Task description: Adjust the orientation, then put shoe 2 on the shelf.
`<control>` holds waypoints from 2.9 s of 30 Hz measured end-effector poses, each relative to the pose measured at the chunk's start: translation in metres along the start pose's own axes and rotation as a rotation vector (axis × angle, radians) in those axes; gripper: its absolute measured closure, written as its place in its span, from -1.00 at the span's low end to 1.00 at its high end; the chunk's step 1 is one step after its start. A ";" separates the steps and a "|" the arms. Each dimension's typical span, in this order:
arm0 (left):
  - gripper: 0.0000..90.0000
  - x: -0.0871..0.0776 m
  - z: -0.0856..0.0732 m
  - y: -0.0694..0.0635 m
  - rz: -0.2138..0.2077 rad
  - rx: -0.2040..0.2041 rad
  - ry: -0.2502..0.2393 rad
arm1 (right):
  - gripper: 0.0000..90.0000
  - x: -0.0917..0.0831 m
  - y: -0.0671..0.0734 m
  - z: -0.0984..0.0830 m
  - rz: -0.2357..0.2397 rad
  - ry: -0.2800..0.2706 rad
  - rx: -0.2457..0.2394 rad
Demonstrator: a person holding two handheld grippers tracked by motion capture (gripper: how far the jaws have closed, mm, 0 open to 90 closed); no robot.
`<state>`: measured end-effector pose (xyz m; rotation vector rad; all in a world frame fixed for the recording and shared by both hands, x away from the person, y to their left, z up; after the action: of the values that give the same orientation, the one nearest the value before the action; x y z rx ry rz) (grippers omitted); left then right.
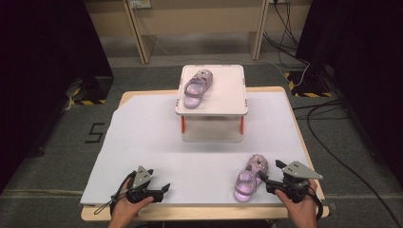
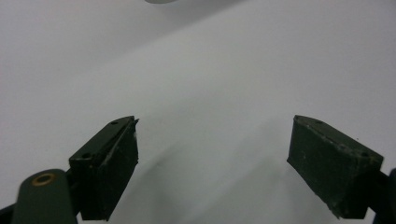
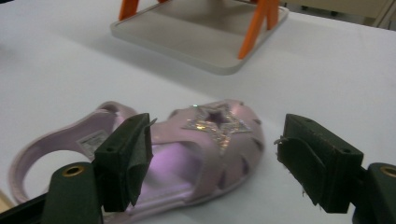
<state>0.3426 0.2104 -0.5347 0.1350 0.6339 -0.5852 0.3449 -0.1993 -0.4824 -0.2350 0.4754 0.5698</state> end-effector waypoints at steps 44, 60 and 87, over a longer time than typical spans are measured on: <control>-0.66 -0.001 0.000 0.000 0.004 0.011 0.006 | 0.70 0.008 0.027 -0.007 0.058 0.143 -0.220; -0.66 0.000 -0.001 0.000 0.006 0.010 0.007 | 0.81 0.006 0.024 0.007 0.125 0.052 -0.137; -0.66 -0.002 0.000 0.003 0.012 -0.004 -0.003 | 0.81 -0.012 0.007 0.099 0.230 -0.167 -0.041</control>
<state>0.3433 0.2142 -0.5337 0.1341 0.6310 -0.5725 0.3685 -0.1649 -0.3914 -0.1710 0.3304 0.8180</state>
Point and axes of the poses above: each handheld gripper's, and its own axes: x roughly forward along the jaws, z roughly out of its top, y roughly to its left, the point moved 6 cm from there along x, roughly forward along the jaws, and after that the axes turned 5 degrees about -x, right-handed, at the moved point
